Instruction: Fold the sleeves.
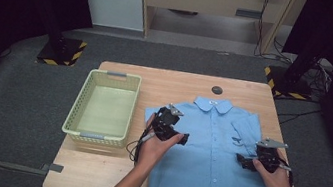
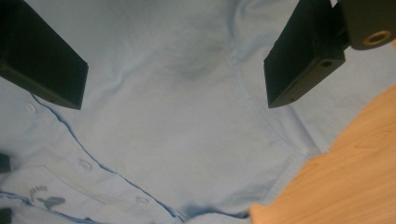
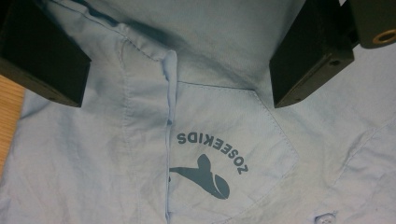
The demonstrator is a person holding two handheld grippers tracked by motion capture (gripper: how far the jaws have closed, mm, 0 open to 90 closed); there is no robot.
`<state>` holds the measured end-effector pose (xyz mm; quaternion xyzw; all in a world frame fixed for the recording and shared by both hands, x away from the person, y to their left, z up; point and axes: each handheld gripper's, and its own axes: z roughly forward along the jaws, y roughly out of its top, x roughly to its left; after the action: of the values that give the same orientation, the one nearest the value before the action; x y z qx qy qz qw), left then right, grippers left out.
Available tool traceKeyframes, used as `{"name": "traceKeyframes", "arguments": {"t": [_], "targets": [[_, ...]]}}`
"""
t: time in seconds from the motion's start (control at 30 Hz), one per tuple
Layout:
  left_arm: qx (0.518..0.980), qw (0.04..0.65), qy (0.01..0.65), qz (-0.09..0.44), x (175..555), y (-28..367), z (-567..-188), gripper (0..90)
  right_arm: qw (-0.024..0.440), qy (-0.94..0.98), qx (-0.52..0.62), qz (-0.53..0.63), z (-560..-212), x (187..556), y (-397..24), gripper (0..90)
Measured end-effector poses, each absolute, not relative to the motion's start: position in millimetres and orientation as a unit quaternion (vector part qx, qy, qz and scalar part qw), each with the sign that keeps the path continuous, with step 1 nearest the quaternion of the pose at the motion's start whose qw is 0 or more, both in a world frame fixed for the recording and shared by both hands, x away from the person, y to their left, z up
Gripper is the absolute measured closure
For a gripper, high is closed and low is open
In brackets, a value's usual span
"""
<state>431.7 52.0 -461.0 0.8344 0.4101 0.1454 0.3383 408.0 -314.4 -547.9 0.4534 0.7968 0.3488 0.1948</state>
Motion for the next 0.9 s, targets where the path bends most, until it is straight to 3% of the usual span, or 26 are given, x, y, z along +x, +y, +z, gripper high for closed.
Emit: {"name": "traceKeyframes", "arguments": {"t": [0.3, 0.9], "targets": [[0.831, 0.33, 0.421, 0.155, 448, 59, -455, 6.1, 0.194, 0.797, 0.452, 0.349, -548, 408, -315, 5.0], [0.835, 0.305, 0.426, 0.169, 457, 54, -483, 6.8, 0.194, 0.798, 0.451, 0.349, -548, 408, -315, 5.0]]}}
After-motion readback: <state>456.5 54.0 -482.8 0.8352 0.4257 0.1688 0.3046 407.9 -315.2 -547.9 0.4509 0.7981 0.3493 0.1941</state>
